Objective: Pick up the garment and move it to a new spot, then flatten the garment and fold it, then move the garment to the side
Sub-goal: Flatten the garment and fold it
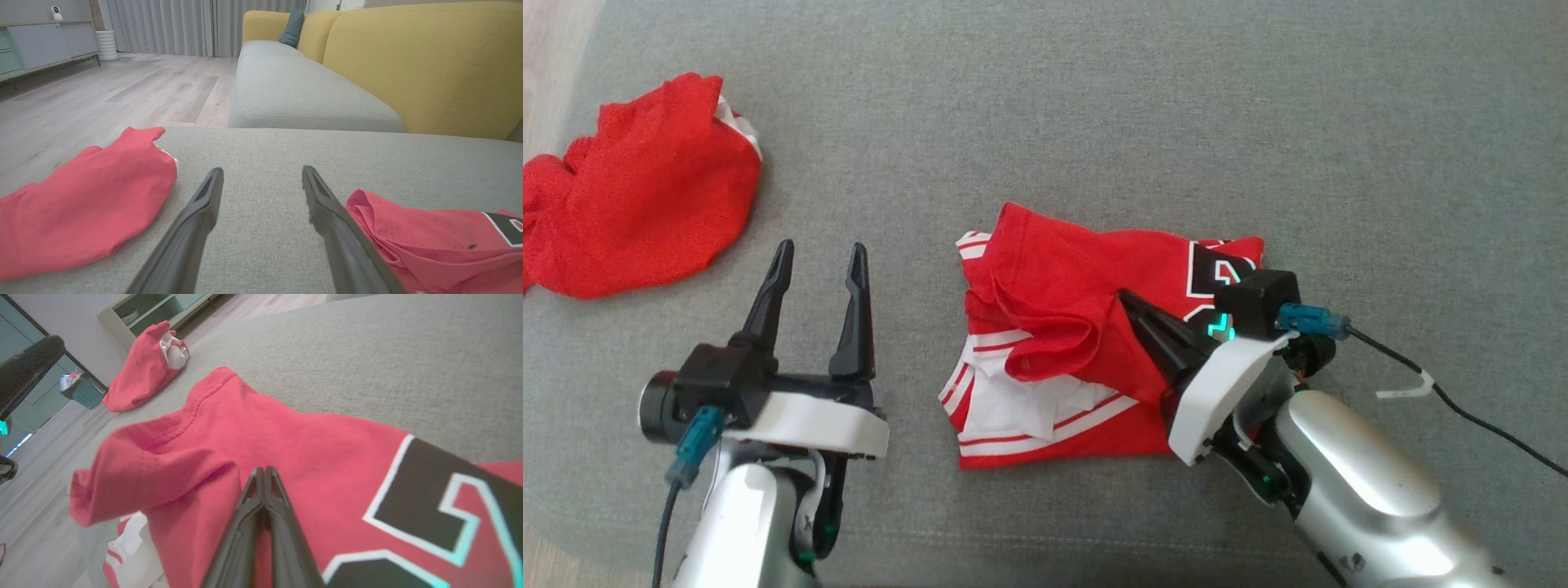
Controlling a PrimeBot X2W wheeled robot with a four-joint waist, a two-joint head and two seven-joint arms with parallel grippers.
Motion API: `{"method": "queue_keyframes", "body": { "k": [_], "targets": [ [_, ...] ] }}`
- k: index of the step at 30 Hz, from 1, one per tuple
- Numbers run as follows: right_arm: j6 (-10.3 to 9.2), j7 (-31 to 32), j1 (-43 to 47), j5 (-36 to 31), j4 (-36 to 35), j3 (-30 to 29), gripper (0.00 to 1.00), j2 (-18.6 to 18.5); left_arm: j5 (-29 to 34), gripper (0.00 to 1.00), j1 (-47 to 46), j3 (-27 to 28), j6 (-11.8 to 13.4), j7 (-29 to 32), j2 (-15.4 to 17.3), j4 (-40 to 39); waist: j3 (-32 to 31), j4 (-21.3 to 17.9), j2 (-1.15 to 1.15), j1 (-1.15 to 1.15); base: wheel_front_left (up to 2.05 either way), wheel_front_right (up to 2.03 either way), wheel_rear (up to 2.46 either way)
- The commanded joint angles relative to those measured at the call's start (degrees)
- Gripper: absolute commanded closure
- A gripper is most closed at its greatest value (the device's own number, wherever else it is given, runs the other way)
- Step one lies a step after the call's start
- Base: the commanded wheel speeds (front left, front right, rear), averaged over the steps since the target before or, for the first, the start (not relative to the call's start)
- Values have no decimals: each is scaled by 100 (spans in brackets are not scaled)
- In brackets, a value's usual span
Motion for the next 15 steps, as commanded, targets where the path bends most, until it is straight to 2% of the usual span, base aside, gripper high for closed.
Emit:
{"method": "queue_keyframes", "body": {
  "k": [1, 15],
  "targets": [
    [-5, -80, -164, 65, -157, 132, 100, -18, -8, 0, -192, 229, -1, -68, 57, -214, 5, -3, 0, -1, 0, 0, 0],
    [-5, -50, -114, 260, -618, 675, 100, -116, 43, 0, -162, 291, -51, -69, 9, -272, 9, -31, 0, -1, 0, 0, 0]
  ]
}}
